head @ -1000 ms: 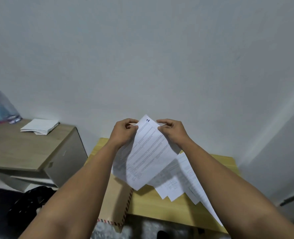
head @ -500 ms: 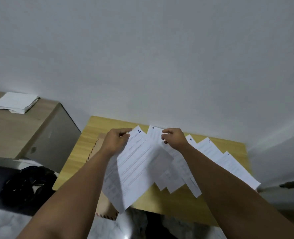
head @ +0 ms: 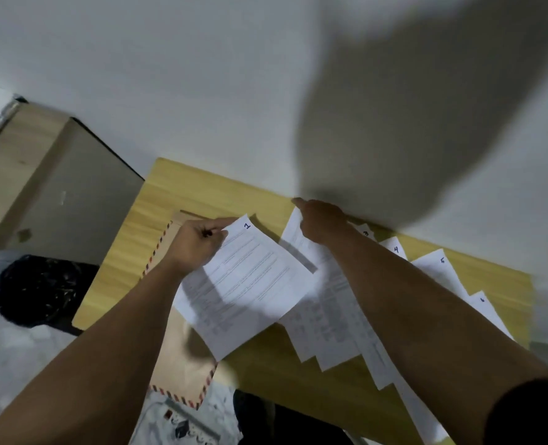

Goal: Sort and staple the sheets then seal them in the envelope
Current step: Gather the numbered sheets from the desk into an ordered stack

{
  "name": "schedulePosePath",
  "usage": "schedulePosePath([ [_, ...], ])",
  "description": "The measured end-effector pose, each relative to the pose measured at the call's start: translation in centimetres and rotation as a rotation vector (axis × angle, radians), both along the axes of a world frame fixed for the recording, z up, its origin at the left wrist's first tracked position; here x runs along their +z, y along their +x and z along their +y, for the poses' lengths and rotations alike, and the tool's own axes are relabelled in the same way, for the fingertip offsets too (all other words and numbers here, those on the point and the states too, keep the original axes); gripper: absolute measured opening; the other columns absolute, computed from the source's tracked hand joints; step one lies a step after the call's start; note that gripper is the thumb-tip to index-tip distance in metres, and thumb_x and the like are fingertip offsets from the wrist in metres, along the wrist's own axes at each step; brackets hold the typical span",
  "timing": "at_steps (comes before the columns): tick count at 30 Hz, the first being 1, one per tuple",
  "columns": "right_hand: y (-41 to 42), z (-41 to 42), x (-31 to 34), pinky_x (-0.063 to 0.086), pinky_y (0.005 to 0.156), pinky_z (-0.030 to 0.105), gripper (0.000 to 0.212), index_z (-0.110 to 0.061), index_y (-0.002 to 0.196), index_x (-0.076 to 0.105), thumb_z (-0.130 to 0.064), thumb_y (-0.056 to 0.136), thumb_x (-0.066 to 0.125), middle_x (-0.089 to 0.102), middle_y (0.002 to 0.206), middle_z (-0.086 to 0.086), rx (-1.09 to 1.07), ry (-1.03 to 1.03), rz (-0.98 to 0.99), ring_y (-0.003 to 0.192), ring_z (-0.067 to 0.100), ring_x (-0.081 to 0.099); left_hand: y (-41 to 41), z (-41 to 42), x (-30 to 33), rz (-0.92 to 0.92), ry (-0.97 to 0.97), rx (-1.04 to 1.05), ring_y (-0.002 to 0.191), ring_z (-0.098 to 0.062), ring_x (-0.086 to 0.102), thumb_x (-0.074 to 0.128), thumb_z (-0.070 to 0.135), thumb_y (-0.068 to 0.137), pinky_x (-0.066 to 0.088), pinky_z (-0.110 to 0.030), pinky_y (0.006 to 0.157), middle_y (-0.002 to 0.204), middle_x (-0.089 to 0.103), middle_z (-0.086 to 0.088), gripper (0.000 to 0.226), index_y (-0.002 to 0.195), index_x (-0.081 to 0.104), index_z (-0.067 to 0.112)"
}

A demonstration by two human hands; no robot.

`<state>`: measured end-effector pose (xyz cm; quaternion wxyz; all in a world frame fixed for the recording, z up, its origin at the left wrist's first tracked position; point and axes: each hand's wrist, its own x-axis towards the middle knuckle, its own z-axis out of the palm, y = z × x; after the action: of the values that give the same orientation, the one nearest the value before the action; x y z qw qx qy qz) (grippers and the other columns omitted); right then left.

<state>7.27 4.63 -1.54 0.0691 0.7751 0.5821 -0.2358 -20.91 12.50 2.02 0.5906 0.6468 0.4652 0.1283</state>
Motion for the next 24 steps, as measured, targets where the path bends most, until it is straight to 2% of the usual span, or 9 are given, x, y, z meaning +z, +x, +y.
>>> schedulePosePath([
  [2,0.4,1.0,-0.4,0.058,0.074,0.04,0.055,-0.021,0.144,0.039,-0.01,0.091,0.052,0.069,0.1,0.007,0.028,-0.025,-0.033,0.088,0.031,0.068,0.3,0.4,-0.5,-0.003,-0.008,0.002,0.047,-0.01,0.027,0.057,0.001,0.104,0.029,-0.018,0.046,0.055,0.039,0.004,0.036,0.127,0.076,0.021],
  [4,0.8,1.5,-0.9,0.052,0.065,0.034,0.048,-0.021,0.135,0.043,-0.012,0.09,0.056,0.068,0.09,0.006,0.077,-0.023,-0.098,0.078,0.031,0.067,0.7,0.5,-0.9,-0.004,-0.011,0.004,0.048,-0.011,0.026,0.057,0.002,0.104,0.029,-0.017,0.048,0.055,0.038,0.006,0.038,0.127,0.076,0.025],
  [8,0.7,2.1,-0.5,0.038,0.058,0.031,0.038,-0.016,0.118,0.051,-0.005,0.083,0.061,0.047,0.066,-0.001,0.176,0.002,-0.208,0.064,0.029,0.055,1.5,0.7,-1.3,-0.026,-0.031,-0.006,0.044,-0.007,0.026,0.054,-0.002,0.105,0.029,-0.016,0.047,0.049,0.042,0.016,0.04,0.131,0.073,0.021],
  [10,0.4,2.5,-0.3,0.038,0.058,0.031,0.035,-0.012,0.113,0.054,0.0,0.081,0.061,0.056,0.07,0.001,0.206,0.009,-0.237,0.071,0.03,0.064,1.9,0.7,-1.4,-0.023,-0.04,-0.001,0.043,-0.006,0.026,0.054,-0.003,0.105,0.028,-0.016,0.045,0.047,0.044,0.018,0.039,0.132,0.072,0.018],
  [13,0.2,2.9,-0.6,0.041,0.061,0.03,0.031,-0.008,0.108,0.056,0.004,0.08,0.063,0.072,0.09,0.006,0.212,-0.01,-0.273,0.082,0.028,0.072,2.3,0.7,-1.7,-0.039,-0.051,-0.003,0.045,-0.011,0.023,0.054,-0.002,0.104,0.024,-0.019,0.047,0.05,0.036,0.011,0.04,0.13,0.074,0.021],
  [18,0.8,2.5,-0.6,0.046,0.066,0.031,0.028,-0.008,0.105,0.061,0.005,0.081,0.064,0.074,0.099,0.007,0.188,-0.037,-0.301,0.092,0.028,0.073,2.7,0.7,-1.9,-0.051,-0.05,-0.027,0.046,-0.012,0.023,0.055,-0.001,0.104,0.026,-0.019,0.047,0.053,0.032,0.007,0.04,0.132,0.073,0.022],
  [24,2.0,1.2,-0.2,0.04,0.063,0.03,0.017,-0.011,0.1,0.064,-0.002,0.087,0.059,0.072,0.094,0.008,0.152,0.045,-0.235,0.087,0.03,0.07,2.8,0.3,-1.1,-0.047,-0.068,-0.008,0.047,-0.013,0.023,0.057,-0.001,0.104,0.025,-0.02,0.046,0.055,0.03,0.005,0.04,0.131,0.074,0.023],
])
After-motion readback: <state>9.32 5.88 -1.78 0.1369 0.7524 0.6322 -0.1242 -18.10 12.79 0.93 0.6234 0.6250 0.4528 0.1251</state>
